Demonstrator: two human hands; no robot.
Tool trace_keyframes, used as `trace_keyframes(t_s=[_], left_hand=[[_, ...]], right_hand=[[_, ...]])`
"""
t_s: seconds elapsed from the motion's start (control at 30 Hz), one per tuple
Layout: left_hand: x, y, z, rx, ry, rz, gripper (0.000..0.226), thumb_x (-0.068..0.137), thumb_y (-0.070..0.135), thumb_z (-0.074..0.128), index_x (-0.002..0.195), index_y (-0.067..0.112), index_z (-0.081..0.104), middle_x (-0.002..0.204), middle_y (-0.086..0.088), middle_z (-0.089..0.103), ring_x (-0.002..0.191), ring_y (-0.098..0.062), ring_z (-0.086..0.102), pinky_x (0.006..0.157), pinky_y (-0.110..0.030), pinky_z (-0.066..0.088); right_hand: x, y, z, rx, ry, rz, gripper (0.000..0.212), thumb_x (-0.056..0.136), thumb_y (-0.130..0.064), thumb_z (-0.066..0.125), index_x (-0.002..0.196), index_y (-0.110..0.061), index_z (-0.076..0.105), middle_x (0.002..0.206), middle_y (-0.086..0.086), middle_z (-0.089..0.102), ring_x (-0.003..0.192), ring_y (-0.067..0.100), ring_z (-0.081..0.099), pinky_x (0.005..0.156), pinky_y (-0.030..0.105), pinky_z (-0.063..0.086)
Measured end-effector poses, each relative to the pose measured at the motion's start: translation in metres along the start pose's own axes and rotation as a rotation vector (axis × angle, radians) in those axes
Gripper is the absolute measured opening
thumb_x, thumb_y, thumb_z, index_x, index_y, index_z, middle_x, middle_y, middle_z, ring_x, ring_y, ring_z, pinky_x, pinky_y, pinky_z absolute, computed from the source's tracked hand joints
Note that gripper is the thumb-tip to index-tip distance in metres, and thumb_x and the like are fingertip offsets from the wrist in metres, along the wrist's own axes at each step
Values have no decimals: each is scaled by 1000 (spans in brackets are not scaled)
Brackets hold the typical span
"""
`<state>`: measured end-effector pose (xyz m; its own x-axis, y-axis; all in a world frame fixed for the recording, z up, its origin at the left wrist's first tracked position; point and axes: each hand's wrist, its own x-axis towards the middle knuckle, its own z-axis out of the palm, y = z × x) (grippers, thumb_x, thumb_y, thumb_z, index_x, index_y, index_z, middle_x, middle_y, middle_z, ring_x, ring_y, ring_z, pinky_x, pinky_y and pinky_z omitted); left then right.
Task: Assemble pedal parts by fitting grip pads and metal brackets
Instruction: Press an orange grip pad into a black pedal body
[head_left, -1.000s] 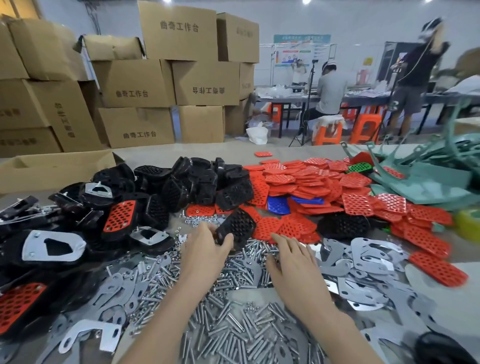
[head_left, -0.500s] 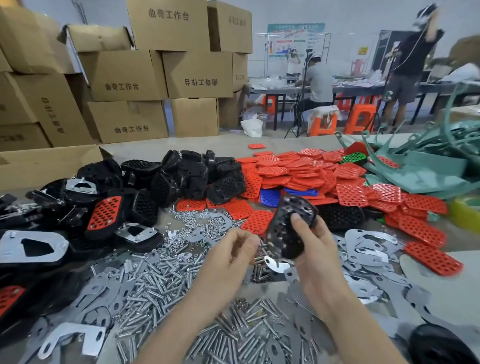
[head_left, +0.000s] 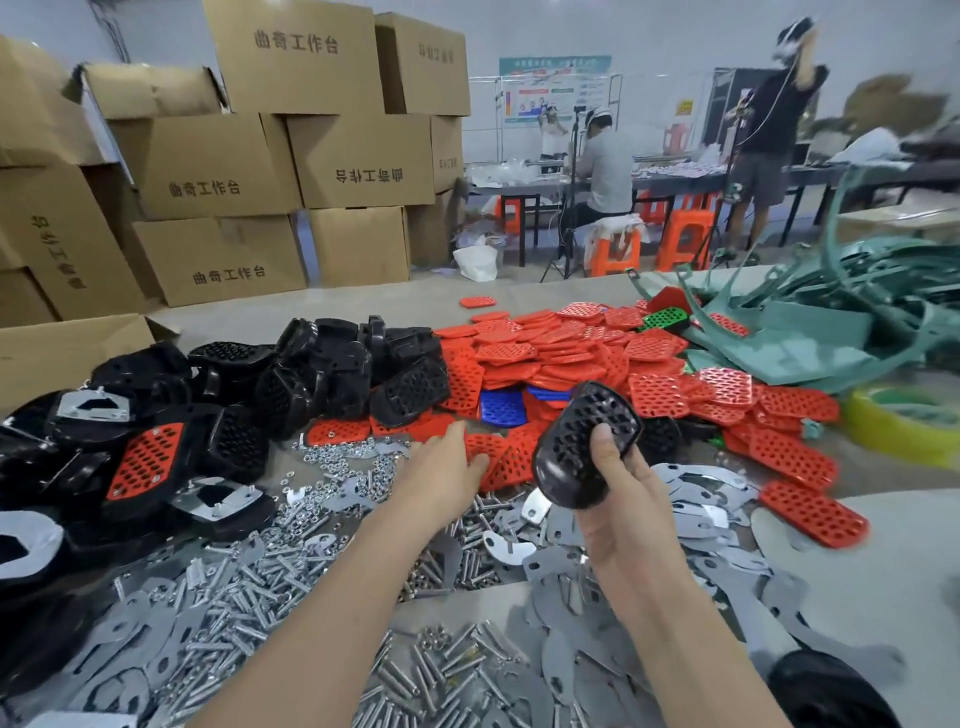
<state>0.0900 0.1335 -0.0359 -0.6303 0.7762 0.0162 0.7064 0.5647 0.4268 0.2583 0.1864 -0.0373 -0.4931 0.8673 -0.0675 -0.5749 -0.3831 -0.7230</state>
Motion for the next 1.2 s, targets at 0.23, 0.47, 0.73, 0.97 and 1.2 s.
trace_keyframes(t_s=[0.23,0.47,0.73,0.97,1.2], left_hand=[[2,3,-2,-64,-50,-39,55,97,43,62,142,15,46,136,-13,56,127,-33,52,107,-46,43],[-61,-17,-20,-860,234,-8,7,101,27,59,101,23,65,87,-1,76,70,-13,72,57,-26,57],[-103,-29,-8,-1189,185,1,24,85,40,63,100,26,75,92,-5,78,75,-14,73,62,-23,57],[-104,-32,-10,-1146,207,69,17,86,47,61,97,41,72,94,-1,78,79,-17,73,66,-27,58],[-104,-36,-9,-1123,194,99,23,85,51,61,101,39,71,90,-2,77,73,-18,71,70,-36,59]], right_hand=[[5,0,-1,77,17,73,29,96,-17,65,124,-11,68,112,9,79,98,21,78,68,29,63],[7,4,-1,116,-70,132,39,96,10,56,134,0,59,115,16,76,101,27,76,75,32,63],[-8,22,11,-164,-326,107,43,97,9,57,137,-8,58,126,13,74,116,26,71,88,31,61],[-10,26,14,-206,-361,88,41,98,8,56,135,-8,59,122,14,75,111,25,74,82,29,61],[-9,34,13,-277,-411,71,41,100,6,56,136,-14,59,123,11,75,116,27,72,90,35,61]])
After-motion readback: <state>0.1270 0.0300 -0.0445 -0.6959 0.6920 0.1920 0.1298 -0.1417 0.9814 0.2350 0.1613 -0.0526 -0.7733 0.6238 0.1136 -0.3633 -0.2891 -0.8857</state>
